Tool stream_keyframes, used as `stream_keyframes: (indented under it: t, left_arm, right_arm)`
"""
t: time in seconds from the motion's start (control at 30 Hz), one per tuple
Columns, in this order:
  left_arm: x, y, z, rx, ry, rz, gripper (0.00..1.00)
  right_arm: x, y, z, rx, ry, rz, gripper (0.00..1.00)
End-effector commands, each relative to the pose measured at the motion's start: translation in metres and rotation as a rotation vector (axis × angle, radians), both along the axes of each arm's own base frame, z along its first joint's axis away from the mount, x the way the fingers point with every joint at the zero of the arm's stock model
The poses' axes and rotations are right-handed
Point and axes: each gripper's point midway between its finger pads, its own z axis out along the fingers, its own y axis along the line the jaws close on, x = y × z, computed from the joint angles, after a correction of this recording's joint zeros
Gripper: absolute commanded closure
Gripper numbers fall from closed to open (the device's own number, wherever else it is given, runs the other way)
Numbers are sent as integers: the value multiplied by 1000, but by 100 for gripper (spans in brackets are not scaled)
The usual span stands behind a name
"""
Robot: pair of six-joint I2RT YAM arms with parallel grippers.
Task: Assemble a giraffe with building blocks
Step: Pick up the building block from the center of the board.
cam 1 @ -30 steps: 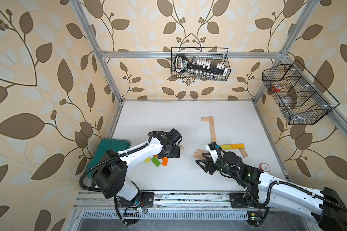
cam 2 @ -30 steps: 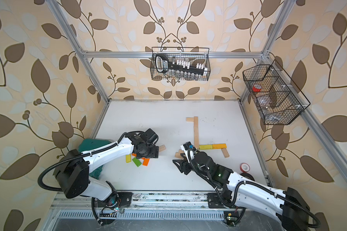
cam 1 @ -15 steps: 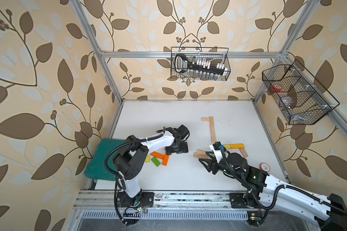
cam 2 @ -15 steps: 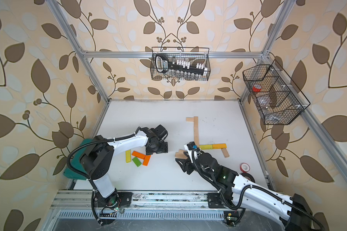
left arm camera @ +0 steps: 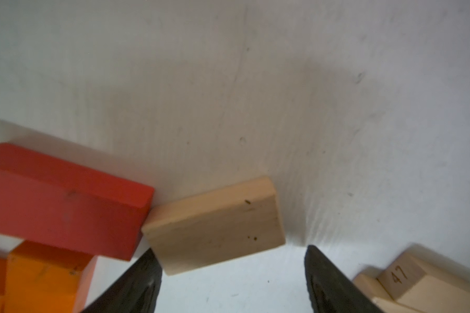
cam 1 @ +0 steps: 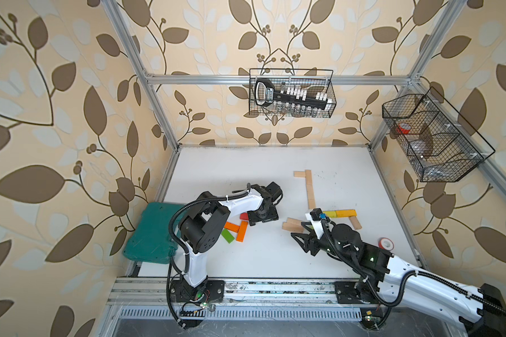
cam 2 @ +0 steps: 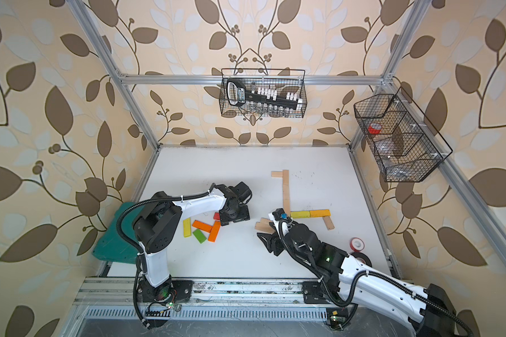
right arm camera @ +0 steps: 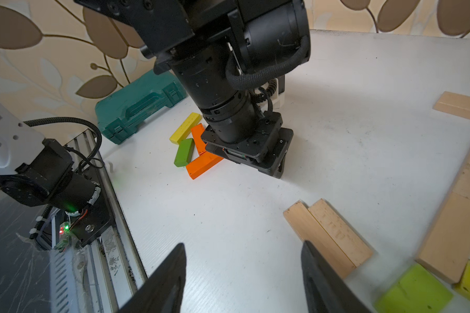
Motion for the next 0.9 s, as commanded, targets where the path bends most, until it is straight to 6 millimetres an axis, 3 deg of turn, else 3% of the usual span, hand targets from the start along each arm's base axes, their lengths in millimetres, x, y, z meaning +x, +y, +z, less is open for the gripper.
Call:
stream_keyframes:
  t: [0.0,0.4,0.47,0.6,0.73,0.87]
  left_arm:
    - [9,4,-3,61,-21,16,21]
    - [16,15,-13,180,-5,-61,25]
    - [17,13,-16,184,2,-85,30]
    - [21,10,-16,184,7,-128,50]
    - [35,15,-8,187,-6,-165,54]
    - [68,29,10,178,-36,-195,55]
  right_arm:
    - [-1,-4,-8,-29,-12,-4,36]
    - [-2,-5,-14,-38,-9,-2,35]
    - [-2,-6,-16,-39,-6,-6,35]
    - [-2,-7,-18,-42,-1,-8,35]
    - [-1,-7,-18,-41,0,-13,35]
    - [0,-6,-15,-42,-2,-17,35]
